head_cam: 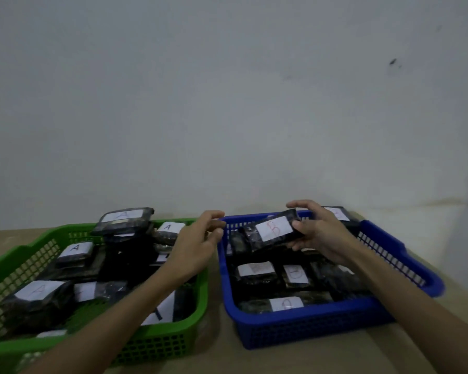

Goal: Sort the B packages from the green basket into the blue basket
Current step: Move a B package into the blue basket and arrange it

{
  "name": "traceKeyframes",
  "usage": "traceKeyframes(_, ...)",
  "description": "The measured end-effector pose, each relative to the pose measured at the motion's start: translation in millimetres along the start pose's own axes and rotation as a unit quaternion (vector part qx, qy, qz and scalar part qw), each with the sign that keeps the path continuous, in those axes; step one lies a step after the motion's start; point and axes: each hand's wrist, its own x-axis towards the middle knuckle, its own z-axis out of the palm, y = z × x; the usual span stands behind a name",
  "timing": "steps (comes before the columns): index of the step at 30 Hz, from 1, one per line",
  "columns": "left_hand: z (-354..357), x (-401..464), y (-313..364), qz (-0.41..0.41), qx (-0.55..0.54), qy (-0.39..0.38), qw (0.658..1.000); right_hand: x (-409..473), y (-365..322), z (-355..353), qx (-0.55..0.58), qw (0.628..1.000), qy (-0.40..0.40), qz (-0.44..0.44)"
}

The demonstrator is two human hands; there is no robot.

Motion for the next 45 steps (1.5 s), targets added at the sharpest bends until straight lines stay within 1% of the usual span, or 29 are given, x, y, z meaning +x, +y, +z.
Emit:
traceKeyframes(3,19.0,-1.7,-2.0,0.048,0.119,-0.051,0.99,-11.8,2.7,-35.6,-0.056,0.998,0.032,0.026)
traceKeyframes(4,20.0,-1.4,-3.8,0.056,0.14,-0.057,0.987,-14.4,5.1,-42.6,-0.078,0.995,0.046,0.034)
traceKeyframes(6,18.4,-1.8,-6.4,0.059,0.138,-0.056,0.987,-17.4,10.4,-49.2,-0.125,0.989,0.066,0.042)
traceKeyframes(10,18.1,-3.2,-7.4,0.071,0.151,-0.057,0.984,-11.8,19.1,-47.4,-0.212,0.974,0.059,0.057)
traceKeyframes(15,18.6,-4.0,-4.1,0.067,0.151,-0.061,0.984,-8.2,26.4,-57.2,-0.3,0.945,0.114,0.053)
traceKeyframes(17,18.5,-4.2,-4.2,0.065,0.152,-0.064,0.984,-8.1,25.8,-57.5,-0.269,0.953,0.121,0.064)
traceKeyframes(19,18.4,-4.4,-4.4,0.064,0.155,-0.066,0.984,-9.4,21.5,-55.4,-0.159,0.977,0.124,0.071)
traceKeyframes(20,18.3,-4.6,-4.4,0.064,0.156,-0.066,0.983,-10.9,18.6,-54.4,-0.105,0.985,0.116,0.069)
traceKeyframes(21,18.1,-4.7,-4.5,0.066,0.157,-0.066,0.983,-12.6,15.6,-53.8,-0.075,0.99,0.096,0.066)
traceKeyframes(22,18.0,-4.8,-4.5,0.068,0.157,-0.067,0.983,-14.7,14.3,-52.9,-0.071,0.993,0.065,0.066)
traceKeyframes(24,17.8,-4.8,-4.2,0.07,0.157,-0.067,0.983,-19.1,14.4,-49.9,-0.099,0.992,-0.02,0.075)
traceKeyframes(27,17.4,-4.9,-3.7,0.074,0.153,-0.069,0.983,-23.1,17.3,-45.2,-0.13,0.974,-0.154,0.102)
traceKeyframes(28,17.1,-5.1,-3.4,0.075,0.152,-0.07,0.983,-23.9,17.9,-44.8,-0.147,0.966,-0.187,0.102)
traceKeyframes(30,16.3,-5.3,-3.4,0.077,0.152,-0.072,0.983,-24.6,18.3,-45.3,-0.172,0.953,-0.226,0.101)
traceKeyframes(36,16.1,-5.7,-3.3,0.078,0.149,-0.078,0.983,-24.3,18.5,-46.2,-0.236,0.932,-0.259,0.094)
traceKeyframes(42,16.3,-5.7,-4.0,0.075,0.147,-0.081,0.983,-25.5,18.0,-44.4,-0.255,0.931,-0.246,0.09)
traceKeyframes(45,14.6,-7.5,-2.1,0.08,0.138,-0.07,0.985,-28.1,16.4,-41.7,-0.247,0.942,-0.219,0.066)
